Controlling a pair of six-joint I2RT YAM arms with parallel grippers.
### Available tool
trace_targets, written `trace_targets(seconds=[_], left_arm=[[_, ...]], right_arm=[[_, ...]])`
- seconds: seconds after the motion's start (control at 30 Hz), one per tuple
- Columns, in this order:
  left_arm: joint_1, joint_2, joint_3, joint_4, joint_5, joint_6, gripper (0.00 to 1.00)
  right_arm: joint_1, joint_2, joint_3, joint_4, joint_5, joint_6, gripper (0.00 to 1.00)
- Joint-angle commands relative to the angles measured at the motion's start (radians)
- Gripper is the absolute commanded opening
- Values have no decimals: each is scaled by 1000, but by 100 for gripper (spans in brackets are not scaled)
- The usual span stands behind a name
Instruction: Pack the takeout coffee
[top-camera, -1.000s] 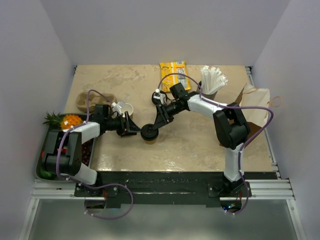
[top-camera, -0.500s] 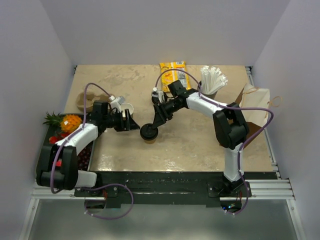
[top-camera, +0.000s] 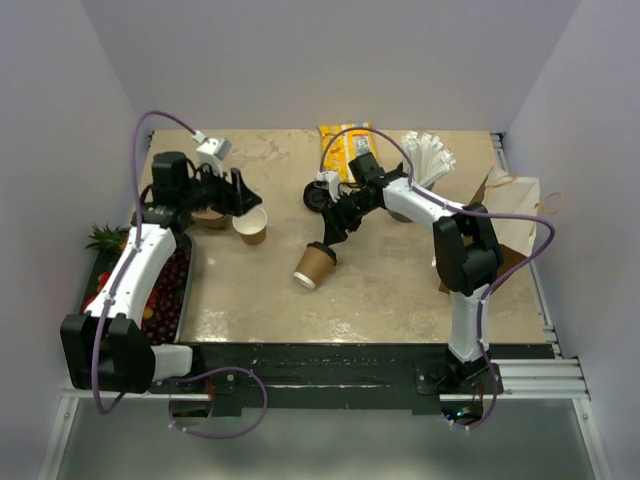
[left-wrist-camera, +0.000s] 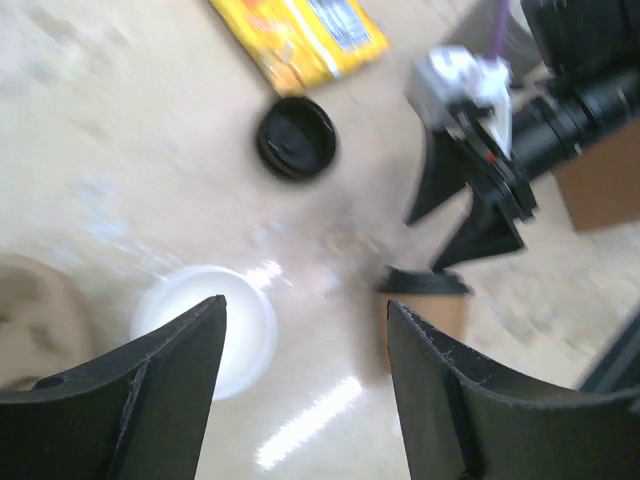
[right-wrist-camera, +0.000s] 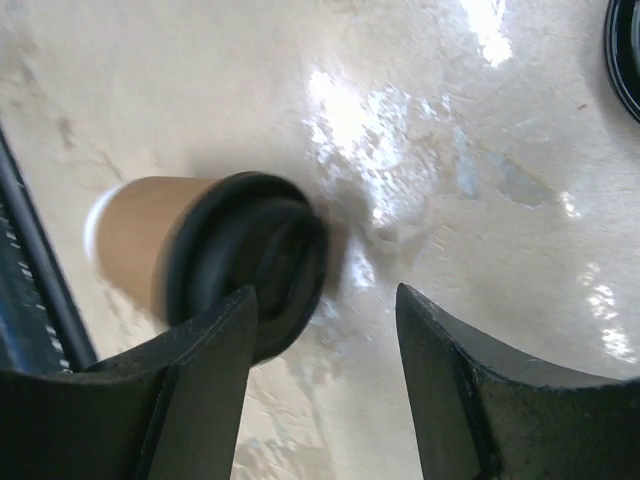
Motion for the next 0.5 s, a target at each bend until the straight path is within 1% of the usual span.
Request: trace_targets(seconds=[0.0, 0.07, 0.2, 0.23, 0.3, 0.33, 0.37, 0.4, 0.43, 0.47], left_arm=[[80, 16, 119, -31, -35, 121, 69], [101, 10, 108, -31, -4, 109, 68], [101, -40, 14, -24, 65, 66, 68], [101, -53, -2, -28, 84, 74, 68], [100, -83, -43, -46, 182, 97, 69], [94, -91, -48, -71, 214, 147, 70], [44, -93, -48, -100, 243, 184, 71], [2, -93, -34, -181, 242, 231, 72], [-50, -88, -27, -223, 222, 326, 73], [-152, -88, -24, -243, 175, 345, 74]], right_arm=[[2, -26, 23, -56, 80, -207, 61], [10, -32, 29, -54, 36, -192, 61], [28, -32, 16, -56, 8, -130, 60], [30, -35, 7, -51, 3, -116, 60], [28, -61, -30, -27, 12, -87, 60], [25, -76, -59, -10, 18, -72, 60], [16, -92, -72, 30, 18, -54, 60], [10, -125, -81, 47, 14, -17, 60], [4, -136, -82, 59, 18, 2, 61], [-8, -152, -81, 76, 21, 15, 62]])
